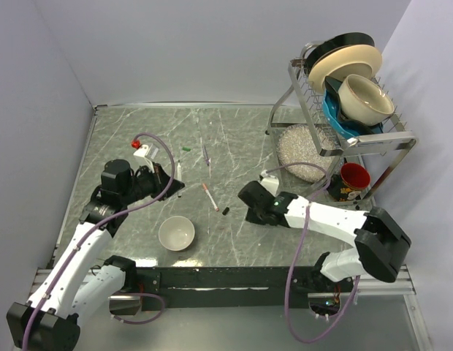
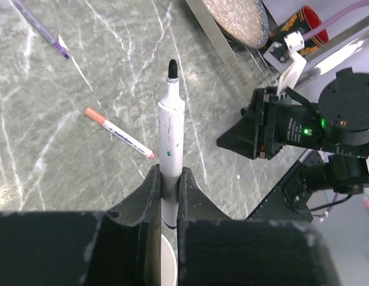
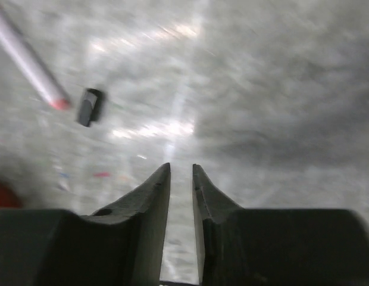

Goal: Insert the pens into the pen caps

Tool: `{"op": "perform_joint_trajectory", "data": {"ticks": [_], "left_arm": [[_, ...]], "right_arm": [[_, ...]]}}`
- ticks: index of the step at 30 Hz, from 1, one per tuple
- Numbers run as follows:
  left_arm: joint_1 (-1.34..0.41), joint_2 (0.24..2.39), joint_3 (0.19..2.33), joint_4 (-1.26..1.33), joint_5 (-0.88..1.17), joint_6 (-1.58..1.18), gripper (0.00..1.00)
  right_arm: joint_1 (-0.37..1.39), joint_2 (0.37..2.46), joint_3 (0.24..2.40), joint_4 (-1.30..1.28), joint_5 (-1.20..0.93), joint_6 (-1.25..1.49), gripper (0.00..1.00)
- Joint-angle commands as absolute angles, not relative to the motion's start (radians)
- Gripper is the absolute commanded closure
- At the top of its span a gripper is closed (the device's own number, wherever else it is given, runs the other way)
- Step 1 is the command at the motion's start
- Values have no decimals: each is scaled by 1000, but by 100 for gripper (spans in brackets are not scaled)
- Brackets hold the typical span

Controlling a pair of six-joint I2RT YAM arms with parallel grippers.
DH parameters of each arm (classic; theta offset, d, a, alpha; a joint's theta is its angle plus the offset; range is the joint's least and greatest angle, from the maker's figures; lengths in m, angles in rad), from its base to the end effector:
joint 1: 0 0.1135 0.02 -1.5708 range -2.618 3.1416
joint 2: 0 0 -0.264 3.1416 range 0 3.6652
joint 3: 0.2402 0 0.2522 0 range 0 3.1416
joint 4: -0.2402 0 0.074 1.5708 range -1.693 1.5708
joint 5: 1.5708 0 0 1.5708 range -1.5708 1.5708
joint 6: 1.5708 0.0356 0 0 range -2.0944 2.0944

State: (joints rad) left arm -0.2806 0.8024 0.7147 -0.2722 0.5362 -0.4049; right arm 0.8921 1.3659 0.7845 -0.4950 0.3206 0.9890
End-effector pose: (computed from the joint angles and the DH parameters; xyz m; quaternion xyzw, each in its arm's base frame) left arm 0.1715 -0.0683 0.3048 0.1012 0.8007 -0.3896 0.4437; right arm 0.1689 0.1915 0.1927 0.0854 0.9542 0.1039 0.2674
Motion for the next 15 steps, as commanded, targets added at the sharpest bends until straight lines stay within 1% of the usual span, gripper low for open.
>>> {"op": "perform_joint_trajectory", "data": {"ticks": [1,4,7,15], "left_arm": [[-284,758,739,-256,502,-394,99],[-284,739,736,-256,486,-396,99],[-284,727,736,-258,477,-397,99],[-284,703,738,-259,463,-393,99]], "right_arm": [[887,1448,909,-446,334,1064,64],[879,1522,989,-440,312,1080,60],[867,1591,1057,-436,281,1088,58],[853,1707,1158,-423,233,1085,58]]}}
